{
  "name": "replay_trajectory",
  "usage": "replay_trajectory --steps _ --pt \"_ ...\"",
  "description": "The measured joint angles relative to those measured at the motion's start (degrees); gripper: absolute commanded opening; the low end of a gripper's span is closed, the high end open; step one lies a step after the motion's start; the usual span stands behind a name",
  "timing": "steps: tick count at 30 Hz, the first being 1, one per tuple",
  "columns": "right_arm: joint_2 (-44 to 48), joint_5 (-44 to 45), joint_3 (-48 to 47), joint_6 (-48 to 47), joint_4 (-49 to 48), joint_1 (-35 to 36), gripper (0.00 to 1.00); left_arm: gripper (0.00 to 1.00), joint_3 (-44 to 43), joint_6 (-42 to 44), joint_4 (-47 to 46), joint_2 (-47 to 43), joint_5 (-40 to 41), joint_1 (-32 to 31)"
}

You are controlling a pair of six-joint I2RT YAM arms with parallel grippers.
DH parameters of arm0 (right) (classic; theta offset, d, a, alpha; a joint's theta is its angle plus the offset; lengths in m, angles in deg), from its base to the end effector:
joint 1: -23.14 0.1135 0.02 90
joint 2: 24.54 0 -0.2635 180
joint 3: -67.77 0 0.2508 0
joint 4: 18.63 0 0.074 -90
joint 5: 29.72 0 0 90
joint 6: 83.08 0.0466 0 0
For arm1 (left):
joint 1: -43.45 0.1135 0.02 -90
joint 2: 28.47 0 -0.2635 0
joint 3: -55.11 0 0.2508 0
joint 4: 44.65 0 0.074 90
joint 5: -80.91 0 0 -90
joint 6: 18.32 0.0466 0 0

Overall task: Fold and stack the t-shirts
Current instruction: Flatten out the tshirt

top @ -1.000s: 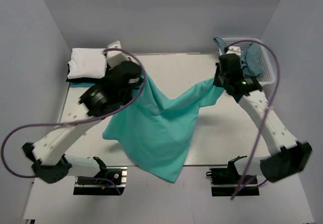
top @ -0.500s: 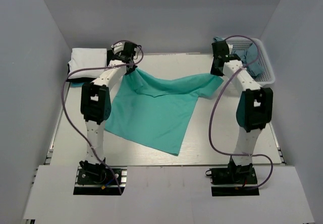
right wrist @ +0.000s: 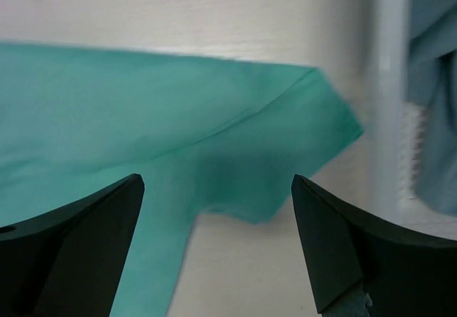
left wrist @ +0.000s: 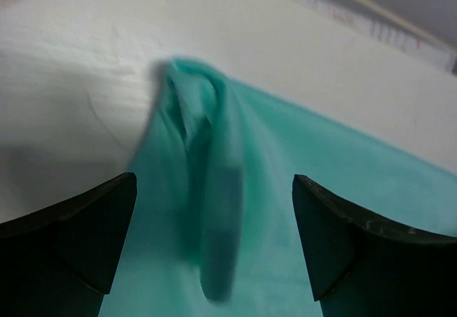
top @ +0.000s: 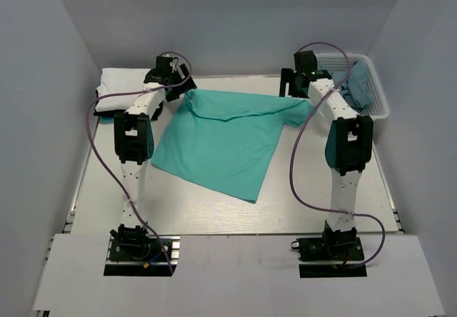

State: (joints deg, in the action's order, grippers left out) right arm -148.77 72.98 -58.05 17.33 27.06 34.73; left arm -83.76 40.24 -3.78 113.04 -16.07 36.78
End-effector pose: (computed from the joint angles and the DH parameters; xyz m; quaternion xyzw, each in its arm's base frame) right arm 0.4965 0.0914 0.2552 0.0337 0.9156 -0.0260 0.3998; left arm 0.5595 -0.0711 0.1832 -0.1732 0.9009 -0.1815 0.3541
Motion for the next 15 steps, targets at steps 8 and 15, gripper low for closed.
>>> replay_trajectory --steps 8,15 --pt "2.99 -9.57 4.26 -0.94 -1.60 9.05 0.90 1.00 30.64 0.00 3.17 -27.34 -3.15 -5.40" --pt "2.78 -13.73 17.77 2.16 -4.28 9.79 0.88 1.00 57.59 -4.52 0.46 -45.75 -4.94 -6.36"
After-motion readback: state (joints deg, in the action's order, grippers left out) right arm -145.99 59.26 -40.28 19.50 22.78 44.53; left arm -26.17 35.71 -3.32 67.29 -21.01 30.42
